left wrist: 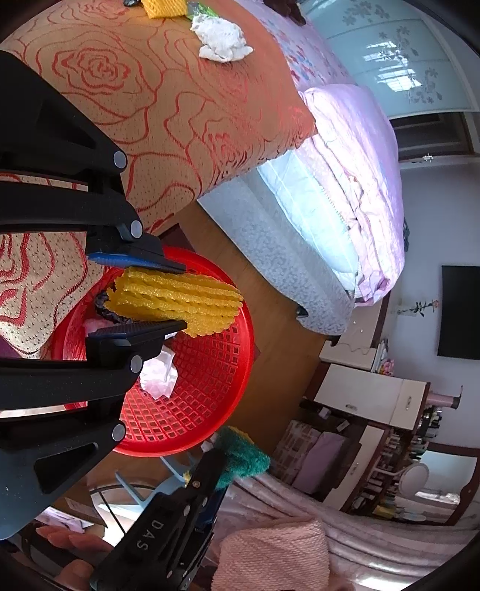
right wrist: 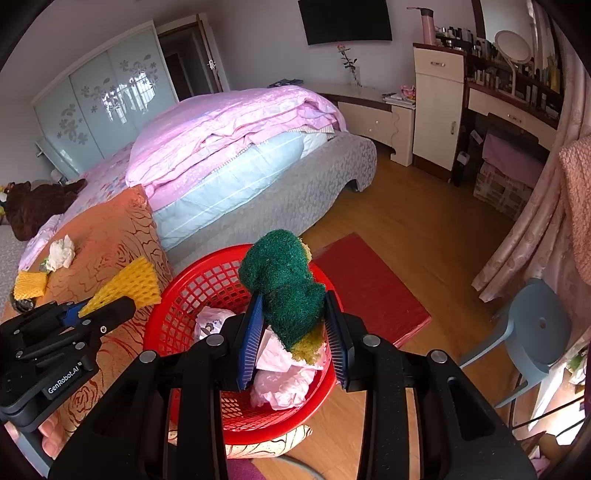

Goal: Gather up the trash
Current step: 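Open both tools to drop the mesh and scrubber into the basket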

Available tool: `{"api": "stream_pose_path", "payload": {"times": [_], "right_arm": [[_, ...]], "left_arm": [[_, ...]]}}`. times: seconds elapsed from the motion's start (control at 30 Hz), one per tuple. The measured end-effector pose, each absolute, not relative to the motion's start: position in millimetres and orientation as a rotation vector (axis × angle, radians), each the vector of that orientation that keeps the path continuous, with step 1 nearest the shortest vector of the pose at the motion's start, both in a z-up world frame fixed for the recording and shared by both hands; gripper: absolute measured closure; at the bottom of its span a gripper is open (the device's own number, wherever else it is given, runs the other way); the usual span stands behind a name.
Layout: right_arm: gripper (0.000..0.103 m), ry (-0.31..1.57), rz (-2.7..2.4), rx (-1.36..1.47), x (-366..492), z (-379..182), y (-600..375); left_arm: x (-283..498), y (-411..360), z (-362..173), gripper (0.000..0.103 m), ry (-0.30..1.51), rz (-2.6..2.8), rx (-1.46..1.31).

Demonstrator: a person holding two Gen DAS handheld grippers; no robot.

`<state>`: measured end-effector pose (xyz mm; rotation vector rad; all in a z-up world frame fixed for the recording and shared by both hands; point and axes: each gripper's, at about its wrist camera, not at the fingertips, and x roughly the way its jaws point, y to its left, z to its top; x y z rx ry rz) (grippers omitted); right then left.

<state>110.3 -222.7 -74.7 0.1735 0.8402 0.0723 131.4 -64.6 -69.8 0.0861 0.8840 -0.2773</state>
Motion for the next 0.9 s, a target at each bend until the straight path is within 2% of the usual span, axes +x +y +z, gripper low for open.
{"api": "stream_pose_path", "payload": {"times": [0.3, 0.47, 0.73, 0.9], "right_arm": [[0.069, 0.860, 0.079, 0.173, 115.4, -84.9, -221.1], [0.062, 0.875, 0.087, 0.171, 117.6, -89.9, -219.4], [0.053, 0.875, 0.083, 0.167, 118.3, -92.7, -219.7], [0.052, 0.872, 0.083, 0.165, 116.7, -93.1, -219.4]], "left_arm": [[131.7, -66.9, -70.9, 0.064, 0.881, -0.290, 0.076], [131.2, -63.7, -71.3, 0.046, 0.877, -0.282, 0.066], [129.5, -56.9, -69.7, 0.043, 0.873, -0.272, 0.054], [126.9, -51.5, -66.1, 0.043, 0.861, -0.262, 0.053]]}}
